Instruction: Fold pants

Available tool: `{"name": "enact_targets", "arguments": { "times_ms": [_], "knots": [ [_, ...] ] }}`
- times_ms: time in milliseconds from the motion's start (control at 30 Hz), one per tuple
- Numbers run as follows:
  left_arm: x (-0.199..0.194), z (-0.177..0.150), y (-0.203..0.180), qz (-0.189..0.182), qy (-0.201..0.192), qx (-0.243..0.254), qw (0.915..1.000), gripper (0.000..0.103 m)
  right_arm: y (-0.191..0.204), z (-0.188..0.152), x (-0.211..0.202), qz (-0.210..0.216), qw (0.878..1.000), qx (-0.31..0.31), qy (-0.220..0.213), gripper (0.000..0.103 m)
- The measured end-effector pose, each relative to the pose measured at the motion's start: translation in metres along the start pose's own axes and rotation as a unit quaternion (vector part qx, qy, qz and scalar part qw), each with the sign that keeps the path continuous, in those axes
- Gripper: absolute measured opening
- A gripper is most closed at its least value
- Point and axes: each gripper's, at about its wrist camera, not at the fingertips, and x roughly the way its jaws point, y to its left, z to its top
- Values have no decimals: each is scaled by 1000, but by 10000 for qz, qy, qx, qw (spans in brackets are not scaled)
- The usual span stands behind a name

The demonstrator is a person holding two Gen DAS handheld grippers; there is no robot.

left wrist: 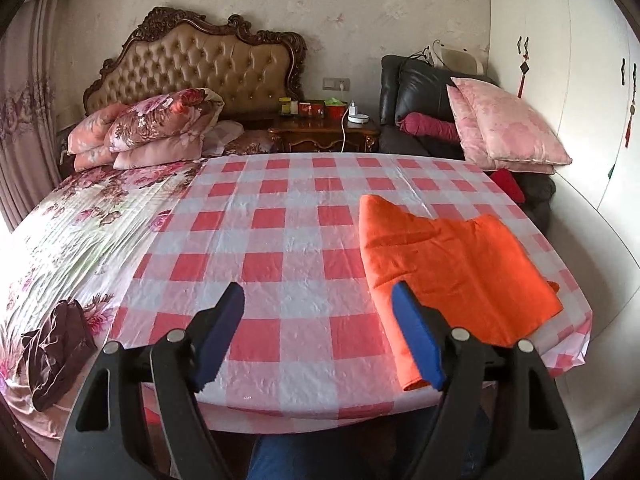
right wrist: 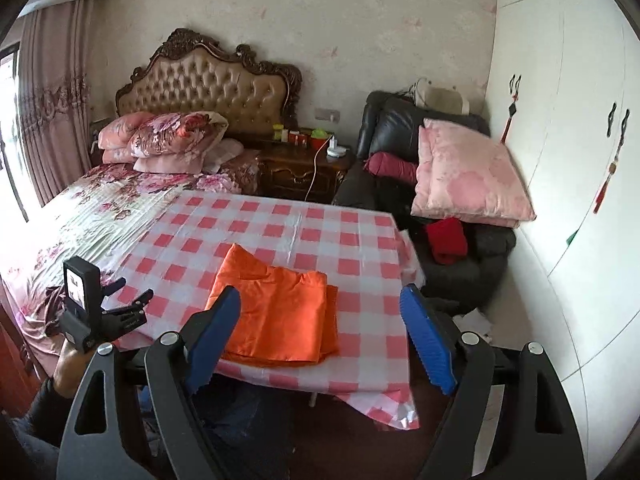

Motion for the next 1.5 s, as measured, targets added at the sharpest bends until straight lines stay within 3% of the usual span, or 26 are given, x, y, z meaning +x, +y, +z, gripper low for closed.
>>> {"name": "enact_targets", "arguments": {
  "times_ms": [633,767,900,967,1000,1067,1167,1267,1400,1500],
  "knots": [
    [2,-4,-7,-72,123,-75,9999,76,-2,0,7,435,9990,138,7,78],
    [2,-7,-14,-141,158,-24,9998,76,15,-3,22,560,9984,-33,-20,79],
    [13,-14,-24,-549,197,-153,9982,76,22,-29,96,854,9959,34,312,80],
    [24,-22,-40,-821,200,74,9964,72,20,-56,157,930,9952,116,290,80],
    [30,-26,-48,-879,202,196,9957,66,19,-65,177,868,9958,158,249,80],
    [50,-34,-65,-1040,313,456,9930,37,14,-87,233,630,9972,319,238,80],
    [85,-40,-85,-1221,538,746,9882,23,4,-119,300,203,9960,699,518,76],
    [119,-28,-97,-1221,564,945,9864,22,-4,-143,331,-80,9941,855,657,71],
    [169,18,-115,-1166,465,1327,9832,22,-7,-162,346,-344,9924,877,794,71],
    [221,45,-126,-1080,905,1503,9785,22,1,-165,346,-558,9931,695,757,72]
  ]
}}
